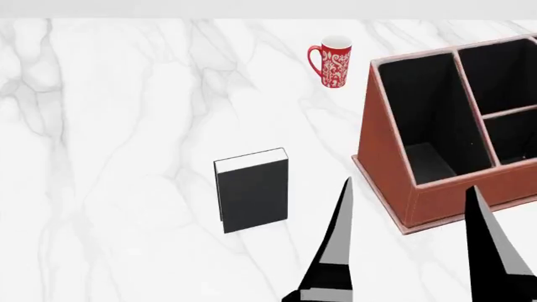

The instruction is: Pick up the book and place it in the left compartment of the caddy.

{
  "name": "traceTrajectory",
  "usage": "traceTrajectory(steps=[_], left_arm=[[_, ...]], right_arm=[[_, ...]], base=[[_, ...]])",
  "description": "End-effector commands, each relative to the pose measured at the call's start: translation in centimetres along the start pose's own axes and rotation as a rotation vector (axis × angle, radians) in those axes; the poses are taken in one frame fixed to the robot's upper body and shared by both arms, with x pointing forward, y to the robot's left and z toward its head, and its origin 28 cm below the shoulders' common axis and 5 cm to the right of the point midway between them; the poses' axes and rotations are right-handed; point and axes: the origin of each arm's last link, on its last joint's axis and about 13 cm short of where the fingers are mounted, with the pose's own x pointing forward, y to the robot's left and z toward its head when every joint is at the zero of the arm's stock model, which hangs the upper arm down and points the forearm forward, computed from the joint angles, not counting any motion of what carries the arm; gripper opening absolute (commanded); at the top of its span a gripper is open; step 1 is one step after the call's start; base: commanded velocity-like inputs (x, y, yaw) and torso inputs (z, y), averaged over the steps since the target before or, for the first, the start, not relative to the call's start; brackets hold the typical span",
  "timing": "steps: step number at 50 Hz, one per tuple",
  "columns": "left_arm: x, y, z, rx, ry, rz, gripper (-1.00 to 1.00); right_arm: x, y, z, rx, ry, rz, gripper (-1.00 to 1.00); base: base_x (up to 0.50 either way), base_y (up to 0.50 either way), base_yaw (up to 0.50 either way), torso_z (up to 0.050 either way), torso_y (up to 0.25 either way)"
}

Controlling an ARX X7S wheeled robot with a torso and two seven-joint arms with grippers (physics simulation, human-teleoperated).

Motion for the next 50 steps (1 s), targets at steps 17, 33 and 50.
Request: traceTrajectory(steps=[17,33,50], left_arm=[[-0.65,0.8,0.3,0.024,-0.019,-0.001,1.0],[-0.43,0.67,0.24,0.023,-0.018,-0.004,1.0],[-0.1,0.45,0.14,0.017,-0.014,-0.008,1.0]], right_arm=[[0.06,-0.24,0.21,0.031,0.014,-0.013,1.0],[0.03,-0.17,0.26,0.029,0.014,-0.008,1.0],[0.04,0.01,0.5,0.001,0.001,-0.003,1.0]], base=[[-0.17,-0.37,0.0,0.0,0.0],[-0.24,-0.5,0.0,0.0,0.0],[-0.08,-0.16,0.0,0.0,0.0]])
